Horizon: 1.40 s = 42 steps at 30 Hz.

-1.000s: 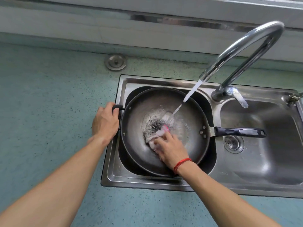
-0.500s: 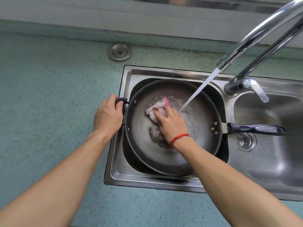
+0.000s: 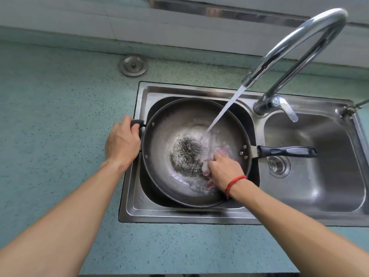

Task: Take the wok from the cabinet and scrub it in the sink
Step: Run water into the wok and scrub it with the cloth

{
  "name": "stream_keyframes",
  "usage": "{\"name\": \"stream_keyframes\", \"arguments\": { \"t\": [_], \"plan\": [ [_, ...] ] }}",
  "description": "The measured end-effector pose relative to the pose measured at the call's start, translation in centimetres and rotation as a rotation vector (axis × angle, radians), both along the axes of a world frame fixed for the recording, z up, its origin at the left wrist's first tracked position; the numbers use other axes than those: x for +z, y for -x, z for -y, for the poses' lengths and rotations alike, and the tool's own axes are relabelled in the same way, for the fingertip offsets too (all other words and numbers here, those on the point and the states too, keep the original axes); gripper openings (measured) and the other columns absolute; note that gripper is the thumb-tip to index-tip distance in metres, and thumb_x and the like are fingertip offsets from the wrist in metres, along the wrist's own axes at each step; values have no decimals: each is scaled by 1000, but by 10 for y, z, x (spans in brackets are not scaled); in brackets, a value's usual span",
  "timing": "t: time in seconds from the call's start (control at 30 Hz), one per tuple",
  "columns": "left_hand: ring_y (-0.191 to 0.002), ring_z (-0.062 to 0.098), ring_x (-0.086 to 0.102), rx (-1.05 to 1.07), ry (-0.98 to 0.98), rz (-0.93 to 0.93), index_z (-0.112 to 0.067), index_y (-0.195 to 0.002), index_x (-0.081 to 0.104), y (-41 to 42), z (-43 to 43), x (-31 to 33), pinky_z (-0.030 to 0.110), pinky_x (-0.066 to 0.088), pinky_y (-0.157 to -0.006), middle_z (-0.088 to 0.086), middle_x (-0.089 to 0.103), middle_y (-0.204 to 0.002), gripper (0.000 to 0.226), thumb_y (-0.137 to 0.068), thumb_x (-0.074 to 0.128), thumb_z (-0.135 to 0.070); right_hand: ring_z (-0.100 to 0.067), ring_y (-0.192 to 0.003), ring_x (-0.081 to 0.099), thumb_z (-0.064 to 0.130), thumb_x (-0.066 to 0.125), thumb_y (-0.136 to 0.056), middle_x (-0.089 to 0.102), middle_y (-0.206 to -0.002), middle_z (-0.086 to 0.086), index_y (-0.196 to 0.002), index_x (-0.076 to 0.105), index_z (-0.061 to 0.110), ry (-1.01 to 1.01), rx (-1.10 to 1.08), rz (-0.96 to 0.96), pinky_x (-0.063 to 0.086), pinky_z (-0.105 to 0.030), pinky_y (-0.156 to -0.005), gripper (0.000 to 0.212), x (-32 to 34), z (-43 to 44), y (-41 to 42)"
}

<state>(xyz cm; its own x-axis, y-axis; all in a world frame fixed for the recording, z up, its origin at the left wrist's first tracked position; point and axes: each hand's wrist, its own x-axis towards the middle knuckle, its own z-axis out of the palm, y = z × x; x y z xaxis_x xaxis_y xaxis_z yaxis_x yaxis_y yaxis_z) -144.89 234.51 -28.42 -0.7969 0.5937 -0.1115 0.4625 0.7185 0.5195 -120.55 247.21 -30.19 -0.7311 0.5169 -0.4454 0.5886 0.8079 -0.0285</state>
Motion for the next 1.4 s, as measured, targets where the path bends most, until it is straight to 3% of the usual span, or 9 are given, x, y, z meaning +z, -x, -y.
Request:
{"name": "stream_keyframes", "arguments": {
  "t": [0.17, 0.3, 0.43, 0.57, 0.73, 0.83, 1.03, 1.23, 1.4],
  "plan": [
    [-76, 25, 49, -2, -6, -2, -16, -92, 43, 1, 0, -2, 29, 27, -56, 10, 52, -89, 19, -104, 39, -30, -27, -96, 60, 25, 85, -65, 60, -102, -5, -107, 58, 21, 155, 65, -143, 54, -38, -62, 50, -9, 37, 9],
    [-78, 26, 49, -9, -9, -14, -16, -95, 45, 2, 1, -2, 29, 27, -56, 11, 52, -90, 17, -104, 40, -31, -32, -84, 60, 21, 89, -53, 56, -84, -7, -84, 67, 21, 158, 120, -327, 44, -28, -40, 38, -25, 52, 45],
    [-78, 25, 47, -15, -2, -41, -14, -99, 47, 3, 1, -5, 28, 25, -55, 12, 52, -91, 19, -104, 40, -31, -32, -89, 62, 17, 88, -54, 59, -86, -9, -86, 73, 17, 92, 109, -444, 53, -30, -54, 35, -34, 40, 82],
    [-79, 25, 47, -22, -10, -64, -13, -102, 50, 5, 2, -9, 30, 29, -61, 12, 52, -91, 21, -104, 41, -31, -37, -100, 61, 8, 75, -75, 64, -101, -16, -99, 73, 13, -13, 77, -494, 57, -36, -68, 25, -49, 11, 92],
    [-80, 26, 47, -10, -33, -49, -15, -97, 48, 4, 2, -10, 33, 30, -64, 12, 53, -89, 17, -103, 42, -30, -40, -98, 58, 13, 51, -84, 59, -121, -24, -123, 64, 10, -98, 8, -329, 56, -46, -65, 41, -43, -13, 71],
    [-79, 27, 48, -7, -47, -40, -17, -92, 44, 4, 2, -11, 35, 31, -64, 13, 55, -88, 16, -103, 43, -29, -38, -107, 52, 16, 60, -87, 53, -128, -21, -137, 52, 13, -96, -72, -197, 52, -44, -75, 50, -34, -21, 51],
    [-79, 29, 50, 5, -46, -44, -17, -93, 46, 1, 1, -9, 37, 33, -64, 14, 56, -88, 18, -103, 43, -31, -38, -116, 49, 18, 62, -92, 49, -121, -21, -136, 45, 7, 16, -133, -12, 49, -46, -91, 49, -9, -22, 17],
    [-80, 29, 49, 3, -35, -38, -14, -96, 48, 2, 1, -8, 37, 34, -65, 14, 56, -90, 19, -103, 43, -30, -34, -106, 55, 40, 53, -95, 51, -117, -18, -125, 58, 5, 150, -141, -46, 52, -42, -87, 46, 3, 20, 7],
    [-81, 29, 51, -4, -51, -33, -13, -97, 50, 3, 2, -9, 37, 36, -65, 13, 57, -90, 20, -103, 43, -30, -34, -113, 46, 40, 71, -83, 47, -117, -13, -112, 66, 7, 228, 30, -103, 55, -46, -80, 44, -13, 48, 30]
  ]
}}
